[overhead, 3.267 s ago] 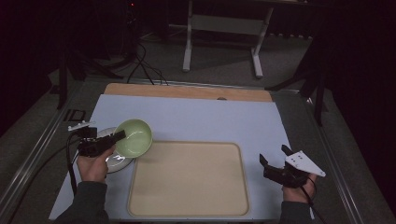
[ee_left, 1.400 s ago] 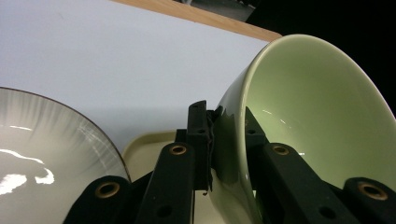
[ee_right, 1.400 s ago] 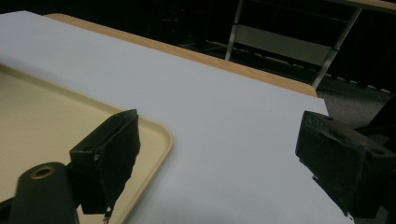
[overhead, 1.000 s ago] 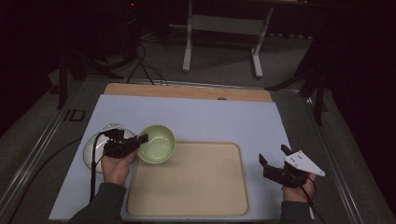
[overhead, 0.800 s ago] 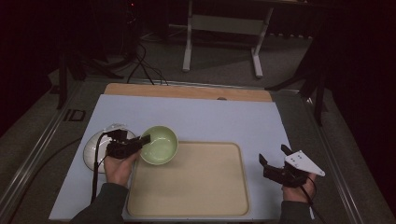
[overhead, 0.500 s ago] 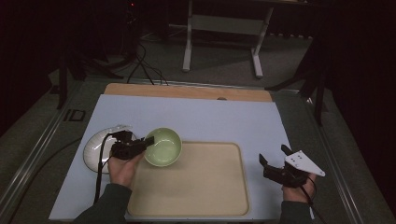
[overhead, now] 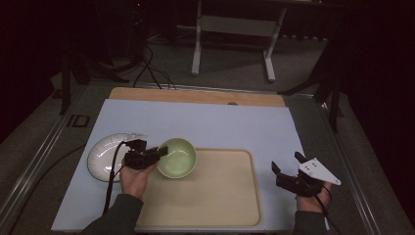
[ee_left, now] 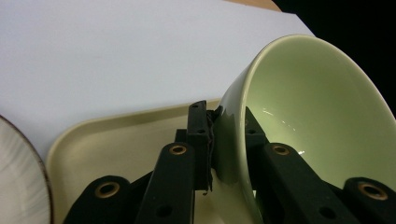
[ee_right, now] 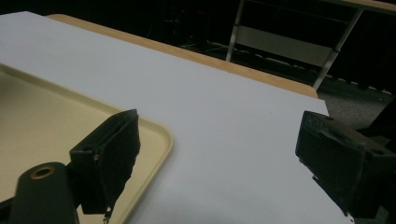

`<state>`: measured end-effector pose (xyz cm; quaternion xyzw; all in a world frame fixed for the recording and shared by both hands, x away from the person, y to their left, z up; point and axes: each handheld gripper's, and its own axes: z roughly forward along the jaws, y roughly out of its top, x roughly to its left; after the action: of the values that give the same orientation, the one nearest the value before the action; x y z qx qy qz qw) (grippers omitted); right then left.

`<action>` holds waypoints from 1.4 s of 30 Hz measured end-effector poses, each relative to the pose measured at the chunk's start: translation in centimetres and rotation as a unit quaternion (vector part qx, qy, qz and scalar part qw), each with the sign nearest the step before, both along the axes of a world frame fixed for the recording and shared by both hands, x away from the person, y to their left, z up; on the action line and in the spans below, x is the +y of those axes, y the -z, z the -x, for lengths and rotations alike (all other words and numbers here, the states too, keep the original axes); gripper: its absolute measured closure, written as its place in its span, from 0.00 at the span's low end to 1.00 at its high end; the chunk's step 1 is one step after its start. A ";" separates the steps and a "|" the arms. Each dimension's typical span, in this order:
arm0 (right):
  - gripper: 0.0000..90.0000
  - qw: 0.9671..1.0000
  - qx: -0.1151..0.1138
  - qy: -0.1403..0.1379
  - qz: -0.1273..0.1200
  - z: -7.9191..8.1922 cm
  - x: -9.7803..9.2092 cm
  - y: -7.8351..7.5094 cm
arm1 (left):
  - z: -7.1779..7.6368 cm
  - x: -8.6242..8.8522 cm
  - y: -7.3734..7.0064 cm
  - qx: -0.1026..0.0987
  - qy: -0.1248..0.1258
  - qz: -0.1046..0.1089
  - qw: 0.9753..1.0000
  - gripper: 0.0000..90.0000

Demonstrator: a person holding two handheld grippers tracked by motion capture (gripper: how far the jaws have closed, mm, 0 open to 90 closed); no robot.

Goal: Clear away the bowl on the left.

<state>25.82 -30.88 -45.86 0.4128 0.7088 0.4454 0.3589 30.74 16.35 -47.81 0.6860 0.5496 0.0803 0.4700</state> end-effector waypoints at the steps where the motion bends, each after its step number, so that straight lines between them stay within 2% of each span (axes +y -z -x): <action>1: 0.15 1.000 0.000 0.000 0.000 0.0 0.0 0.0 | 0.0 -0.1 0.1 0.001 0.002 -0.002 1.000 0.90; 23: 0.15 1.000 0.000 0.001 -0.001 0.0 0.0 0.0 | 0.1 -2.7 1.2 0.014 0.026 -0.022 0.999 0.90; 42: 0.15 1.000 -0.002 0.001 -0.002 0.1 -0.1 -0.1 | 0.4 -5.3 2.6 0.029 0.055 -0.044 0.997 0.90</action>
<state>25.76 -30.94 -45.79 0.4137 0.7067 0.4470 0.3599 30.35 11.05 -50.43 0.7374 0.5203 0.0585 0.4267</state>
